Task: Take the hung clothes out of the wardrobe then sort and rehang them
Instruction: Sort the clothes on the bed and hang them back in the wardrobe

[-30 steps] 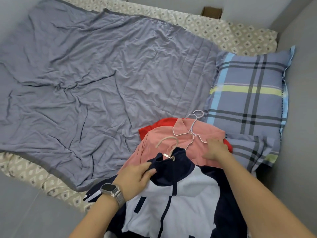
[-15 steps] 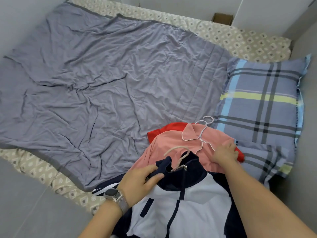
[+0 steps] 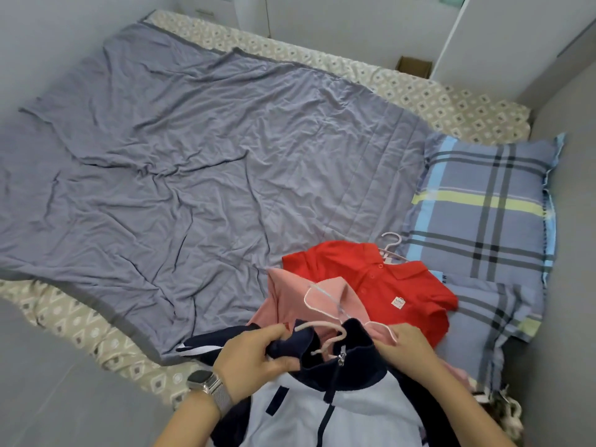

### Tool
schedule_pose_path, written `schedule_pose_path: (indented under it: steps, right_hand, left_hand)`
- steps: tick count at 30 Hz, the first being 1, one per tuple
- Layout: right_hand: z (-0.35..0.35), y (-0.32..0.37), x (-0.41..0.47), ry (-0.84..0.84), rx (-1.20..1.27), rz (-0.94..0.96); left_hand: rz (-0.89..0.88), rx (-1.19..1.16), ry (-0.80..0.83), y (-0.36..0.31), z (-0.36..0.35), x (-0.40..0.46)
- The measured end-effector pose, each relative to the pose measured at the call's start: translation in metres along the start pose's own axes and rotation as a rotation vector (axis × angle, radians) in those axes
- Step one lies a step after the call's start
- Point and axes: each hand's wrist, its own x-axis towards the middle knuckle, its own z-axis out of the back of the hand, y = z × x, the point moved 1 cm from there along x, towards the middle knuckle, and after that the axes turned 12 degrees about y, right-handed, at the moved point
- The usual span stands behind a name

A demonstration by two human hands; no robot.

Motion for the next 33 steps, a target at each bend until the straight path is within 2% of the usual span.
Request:
schedule_pose_path:
  steps: [4,9,14,19,22,24,27,30,33]
  right_hand:
    - [-0.020,0.019,-0.038,-0.038,0.213,0.136]
    - [-0.024,0.088,-0.076,-0.019,0.205,0.262]
    - [-0.060,0.176,-0.130,0.074,0.173,0.445]
    - [-0.139,0.278,-0.182,0.282,0.204,0.595]
    - [-0.186,0.347,-0.204,0.363,0.103,0.662]
    - [-0.218,0.391,-0.212,0.372,0.027,0.700]
    - [-0.274,0.451,-0.222,0.497,-0.111,0.819]
    - [-0.329,0.495,-0.232,0.523,-0.280,0.891]
    - [-0.377,0.527,-0.243,0.566,-0.274,0.965]
  left_hand:
    - [-0.102,-0.068,-0.037,0.017,0.009,-0.027]
    - [-0.210,-0.140,-0.285,0.030,0.032,-0.086]
    - [-0.297,-0.039,-0.449,0.052,0.069,-0.188]
    - [-0.282,0.024,-0.517,0.102,0.104,-0.306]
    - [-0.212,0.012,-0.623,0.138,0.129,-0.384]
    - [-0.146,0.019,-0.762,0.158,0.141,-0.436]
    - [-0.048,0.089,-0.933,0.182,0.148,-0.511]
    - [0.059,0.130,-1.029,0.204,0.144,-0.573]
    - [0.185,0.151,-1.170,0.224,0.134,-0.619]
